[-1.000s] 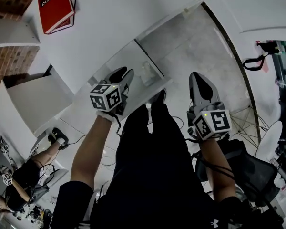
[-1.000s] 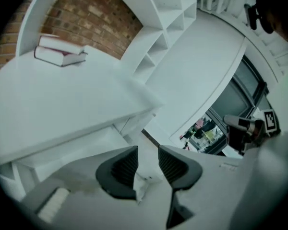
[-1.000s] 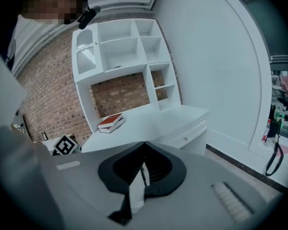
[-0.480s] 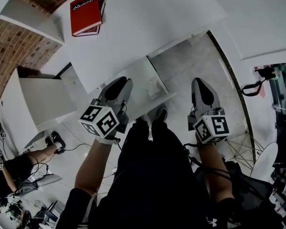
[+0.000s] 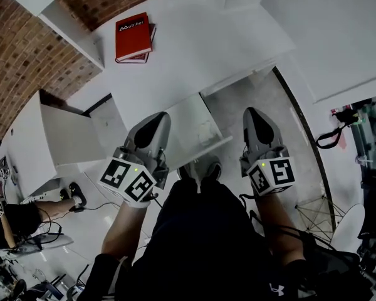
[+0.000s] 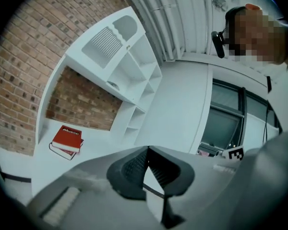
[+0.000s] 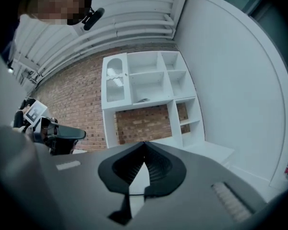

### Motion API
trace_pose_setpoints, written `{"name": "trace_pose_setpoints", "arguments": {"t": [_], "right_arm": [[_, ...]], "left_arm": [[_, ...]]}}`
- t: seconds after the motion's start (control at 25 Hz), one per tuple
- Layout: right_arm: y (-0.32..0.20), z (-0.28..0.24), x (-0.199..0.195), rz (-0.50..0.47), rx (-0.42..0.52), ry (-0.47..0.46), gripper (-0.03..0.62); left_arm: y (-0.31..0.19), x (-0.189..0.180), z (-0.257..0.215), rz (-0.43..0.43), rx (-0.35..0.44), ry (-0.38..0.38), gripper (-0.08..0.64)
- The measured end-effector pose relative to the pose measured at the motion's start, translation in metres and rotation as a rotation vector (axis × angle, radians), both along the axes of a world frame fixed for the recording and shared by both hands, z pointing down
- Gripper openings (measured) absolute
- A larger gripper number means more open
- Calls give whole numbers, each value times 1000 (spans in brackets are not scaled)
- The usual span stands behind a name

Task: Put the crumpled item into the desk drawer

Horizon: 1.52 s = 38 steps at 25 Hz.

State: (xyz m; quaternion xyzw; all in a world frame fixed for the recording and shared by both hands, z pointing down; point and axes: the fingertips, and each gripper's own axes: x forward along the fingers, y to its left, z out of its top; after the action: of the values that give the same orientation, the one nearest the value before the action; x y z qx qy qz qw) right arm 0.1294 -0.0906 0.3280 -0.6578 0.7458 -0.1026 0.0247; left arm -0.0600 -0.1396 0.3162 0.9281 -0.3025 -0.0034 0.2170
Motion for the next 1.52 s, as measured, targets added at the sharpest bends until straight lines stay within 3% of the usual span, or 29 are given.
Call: {"name": "trace_pose_setpoints", "arguments": {"t": [0.2,0.32,0.56,0.88,1.52], "right_arm": [[6,-35,-11,-17,76,31,3],[12,-54,-14,-22,119,49,3],[27,-69,-23,-64,161,87,2],[35,-78,-23,-65,177,129,2],[18,-75,-22,-74,170,105,2]], "left_arm": [[5,0,-43,-41,156,-35,3],[9,2,-53,-53,206,-54,3],[13,-4,-48,-88,184,-47,3],[15,9,-54,-74,219,-51,2],[6,21,-41,-16,202,-67,3]]}}
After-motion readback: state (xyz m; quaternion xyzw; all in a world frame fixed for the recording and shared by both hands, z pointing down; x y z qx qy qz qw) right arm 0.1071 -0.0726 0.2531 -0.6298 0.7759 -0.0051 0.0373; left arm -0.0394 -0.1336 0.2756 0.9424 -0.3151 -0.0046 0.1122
